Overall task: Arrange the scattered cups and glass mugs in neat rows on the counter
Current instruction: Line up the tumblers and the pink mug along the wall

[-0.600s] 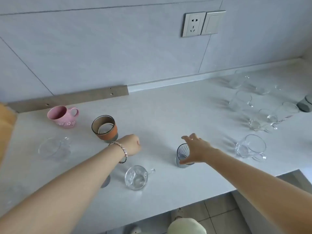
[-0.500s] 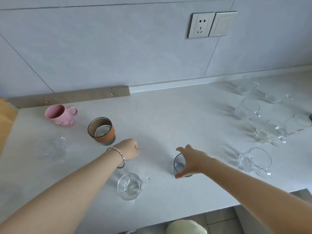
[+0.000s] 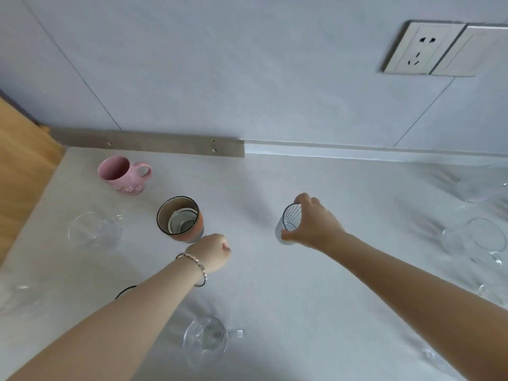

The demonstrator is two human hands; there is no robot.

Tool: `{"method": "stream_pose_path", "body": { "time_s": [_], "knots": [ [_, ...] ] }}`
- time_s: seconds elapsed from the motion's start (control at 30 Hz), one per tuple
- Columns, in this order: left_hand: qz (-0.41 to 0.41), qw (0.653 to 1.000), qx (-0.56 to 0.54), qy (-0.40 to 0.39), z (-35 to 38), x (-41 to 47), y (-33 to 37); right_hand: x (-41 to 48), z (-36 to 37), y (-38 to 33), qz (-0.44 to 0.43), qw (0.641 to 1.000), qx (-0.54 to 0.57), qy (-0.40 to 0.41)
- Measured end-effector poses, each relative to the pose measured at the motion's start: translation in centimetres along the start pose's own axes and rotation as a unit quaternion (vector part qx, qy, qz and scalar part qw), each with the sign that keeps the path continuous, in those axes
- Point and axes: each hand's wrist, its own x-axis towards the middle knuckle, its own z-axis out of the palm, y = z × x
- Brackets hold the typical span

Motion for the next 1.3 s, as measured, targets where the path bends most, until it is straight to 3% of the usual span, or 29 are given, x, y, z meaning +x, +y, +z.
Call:
{"method": "stream_pose_path", "body": {
  "time_s": [0.13, 0.43, 0.73, 0.83, 1.03, 1.17, 1.3],
  "knots": [
    [0.006, 1.0, 0.003, -0.02, 0.0, 1.5, 0.2, 6.8, -0.9, -3.8, -0.023, 0.999, 0.013, 0.035],
    [0.005, 0.999, -0.012, -0.042, -0.5, 3.1, -1.4, 15.9, 2.6, -10.1, -0.049, 0.998, -0.044, 0.004],
    [0.003, 0.998, -0.011, -0.065, -0.9, 3.4, -3.1, 15.5, 3.0, -10.9, -0.047, 0.994, -0.096, 0.039],
    [0.011, 0.997, -0.007, -0.078, -1.0, 2.9, -3.4, 12.2, 2.9, -11.1, -0.126, 0.984, -0.088, 0.089],
    [0.023, 0.996, 0.007, -0.09, -2.3, 1.5, -5.6, 6.9, 4.4, -15.0, -0.235, 0.97, -0.031, -0.051],
    [0.013, 0.995, 0.031, -0.098, -3.6, -0.2, -7.7, 6.3, 6.9, -17.6, -0.205, 0.968, -0.074, -0.122],
    [-0.013, 0.996, 0.022, -0.087, -4.5, -1.9, -10.1, 5.7, 9.7, -18.3, -0.177, 0.969, -0.116, -0.126]
  ]
}}
